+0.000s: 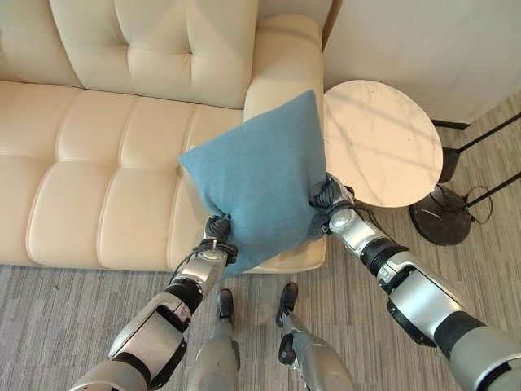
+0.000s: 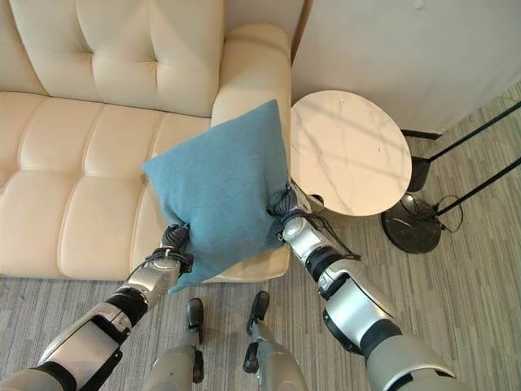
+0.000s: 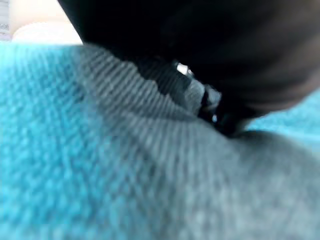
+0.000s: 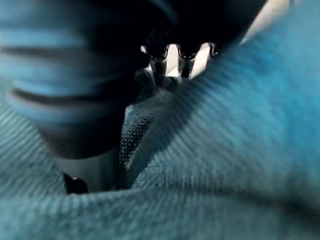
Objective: Pick up all the scattered cushions and arrange them neatly on the sofa.
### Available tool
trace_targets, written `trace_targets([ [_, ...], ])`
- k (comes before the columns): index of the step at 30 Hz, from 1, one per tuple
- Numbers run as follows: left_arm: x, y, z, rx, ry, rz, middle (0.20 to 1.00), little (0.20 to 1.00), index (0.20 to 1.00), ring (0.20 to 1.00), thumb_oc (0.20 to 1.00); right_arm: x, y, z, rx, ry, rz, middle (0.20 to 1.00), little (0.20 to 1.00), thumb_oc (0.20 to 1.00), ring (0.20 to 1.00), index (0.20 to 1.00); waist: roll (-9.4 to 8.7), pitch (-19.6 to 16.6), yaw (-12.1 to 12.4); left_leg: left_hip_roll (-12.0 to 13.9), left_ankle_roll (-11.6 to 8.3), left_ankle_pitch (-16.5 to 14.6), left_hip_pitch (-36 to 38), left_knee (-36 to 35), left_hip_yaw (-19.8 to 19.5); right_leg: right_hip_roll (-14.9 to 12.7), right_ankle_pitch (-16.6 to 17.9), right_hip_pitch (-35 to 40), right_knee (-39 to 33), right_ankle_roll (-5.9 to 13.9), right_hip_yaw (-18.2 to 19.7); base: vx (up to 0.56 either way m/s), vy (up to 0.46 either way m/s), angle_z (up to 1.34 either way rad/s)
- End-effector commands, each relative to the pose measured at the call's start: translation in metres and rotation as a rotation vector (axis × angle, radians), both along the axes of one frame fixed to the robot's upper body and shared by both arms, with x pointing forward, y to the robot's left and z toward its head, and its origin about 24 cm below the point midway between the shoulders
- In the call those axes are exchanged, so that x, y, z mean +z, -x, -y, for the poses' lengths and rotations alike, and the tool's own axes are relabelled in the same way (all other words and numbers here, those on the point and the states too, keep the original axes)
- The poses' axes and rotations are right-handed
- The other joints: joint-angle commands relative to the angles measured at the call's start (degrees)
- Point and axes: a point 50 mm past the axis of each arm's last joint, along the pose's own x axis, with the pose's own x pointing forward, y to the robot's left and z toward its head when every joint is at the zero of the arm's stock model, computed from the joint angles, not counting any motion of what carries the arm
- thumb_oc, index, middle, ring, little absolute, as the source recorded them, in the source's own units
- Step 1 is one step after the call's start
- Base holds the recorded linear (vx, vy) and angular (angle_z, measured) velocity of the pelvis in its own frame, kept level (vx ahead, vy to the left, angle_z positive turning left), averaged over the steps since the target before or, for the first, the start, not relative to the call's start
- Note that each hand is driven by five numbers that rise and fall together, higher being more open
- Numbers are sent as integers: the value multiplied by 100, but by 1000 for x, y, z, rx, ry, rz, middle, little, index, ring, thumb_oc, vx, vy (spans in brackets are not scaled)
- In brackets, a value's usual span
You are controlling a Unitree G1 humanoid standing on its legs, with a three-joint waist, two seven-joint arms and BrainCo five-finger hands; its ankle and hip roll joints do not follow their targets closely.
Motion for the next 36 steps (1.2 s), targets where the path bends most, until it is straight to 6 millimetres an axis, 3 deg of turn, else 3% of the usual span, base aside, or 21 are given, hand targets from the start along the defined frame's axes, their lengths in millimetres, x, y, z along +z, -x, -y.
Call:
trace_targets([
  [1, 26, 0, 129, -370, 203, 69, 200, 200, 200, 200, 200, -9, 13, -63, 211, 22, -114, 200, 200, 200, 200, 200, 79, 290, 158, -108, -67, -460, -70, -56, -264, -278, -581, 264, -25, 523, 88, -6, -19, 17],
  [3, 17, 6, 128, -368, 211, 41, 200, 200, 200, 200, 200, -15, 19, -73, 259, 25, -143, 200, 200, 200, 200, 200, 57, 263, 207, -116, -58, -478, -54, -56, -282, -280, -595, 290, -25, 520, 91, -11, -29, 9],
  [4, 12, 9, 127, -352, 228, 23, 200, 200, 200, 200, 200, -22, 24, -76, 227, -95, -180, 200, 200, 200, 200, 200, 41, 243, 236, -121, -51, -485, -42, -56, -318, -284, -615, 317, -25, 514, 77, 0, 0, 0],
  [9, 11, 11, 126, -359, 227, 21, 200, 200, 200, 200, 200, -25, 31, -84, 222, -260, -192, 200, 200, 200, 200, 200, -12, 180, 288, -132, -23, -522, 18, -56, -309, -288, -614, 372, -25, 524, 96, -34, -4, 3],
  [14, 19, 13, 116, -375, 221, 82, 200, 200, 200, 200, 200, -9, 40, -101, 278, -558, -142, 200, 200, 200, 200, 200, -42, -24, 313, -162, 45, -614, 225, -56, -292, -309, -605, 548, -25, 575, 150, -46, 52, -1],
  [15, 28, 15, 107, -369, 243, 139, 200, 200, 200, 200, 200, 6, 50, -111, 359, -681, -93, 200, 200, 200, 200, 200, -14, -81, 279, -192, 68, -651, 306, -56, -262, -326, -564, 591, -25, 611, 175, -60, 91, -5],
  [20, 36, 25, 85, -325, 272, 221, 200, 200, 200, 200, 200, 8, 74, -117, 447, -807, -87, 200, 200, 200, 200, 200, 88, -176, 218, -183, 103, -684, 429, -56, -52, -336, -351, 625, -25, 710, 221, -98, 73, -16],
  [21, 38, 28, 79, -312, 275, 242, 200, 200, 200, 200, 200, 9, 77, -115, 462, -818, -76, 200, 200, 200, 200, 200, 148, -169, 190, -154, 117, -663, 464, -56, -40, -305, -395, 684, 107, 692, 258, -133, 19, -44],
  [22, 40, 34, 69, -302, 269, 278, 200, 200, 200, 200, 200, 11, 84, -111, 494, -822, -49, 200, 200, 200, 200, 200, 319, -181, 119, -65, 148, -613, 518, -56, -16, -195, -904, 695, 865, 590, 444, -154, 15, -32],
  [25, 34, 47, 59, -282, 270, 273, 200, 200, 200, 200, 200, 11, 92, -103, 512, -824, -23, 200, 200, 200, 200, 200, 417, -352, 53, -71, 141, -591, 602, -56, -67, 138, -1427, 935, 1627, 538, 801, -80, -64, 10],
  [26, 31, 51, 55, -281, 265, 264, 200, 200, 200, 200, 200, 10, 92, -101, 511, -814, -23, 200, 200, 200, 200, 200, 427, -442, 69, -82, 132, -580, 598, -56, -87, 211, -1490, 1008, 1587, 509, 878, -52, -139, -1],
  [28, 26, 59, 48, -250, 273, 248, 200, 200, 200, 200, 200, 11, 95, -99, 524, -802, -9, 200, 200, 200, 200, 200, 386, -548, 175, -121, 63, -471, 649, -56, -163, 384, -1703, 1467, 908, 318, 893, -76, -205, 4],
  [29, 26, 59, 48, -250, 273, 248, 200, 200, 200, 200, 200, 11, 95, -99, 524, -802, -9, 200, 200, 200, 200, 200, 386, -546, 174, -122, 63, -471, 651, -56, -165, 385, -1702, 1471, 905, 318, 891, -165, -298, 3],
  [31, 30, 59, 44, -255, 255, 269, 200, 200, 200, 200, 200, 20, 91, -93, 529, -798, 33, 200, 200, 200, 200, 200, 372, -572, 190, -116, -107, -239, 548, -56, -287, 582, -1720, 1649, 382, 160, 943, -222, -304, 7],
  [36, 44, 57, 43, -268, 210, 335, 200, 200, 200, 200, 200, 42, 95, -94, 590, -861, 100, 200, 200, 200, 200, 200, 510, -464, 166, -107, -439, 208, 162, -56, -584, 704, -1632, 1768, -25, 38, 480, -241, -205, 43],
])
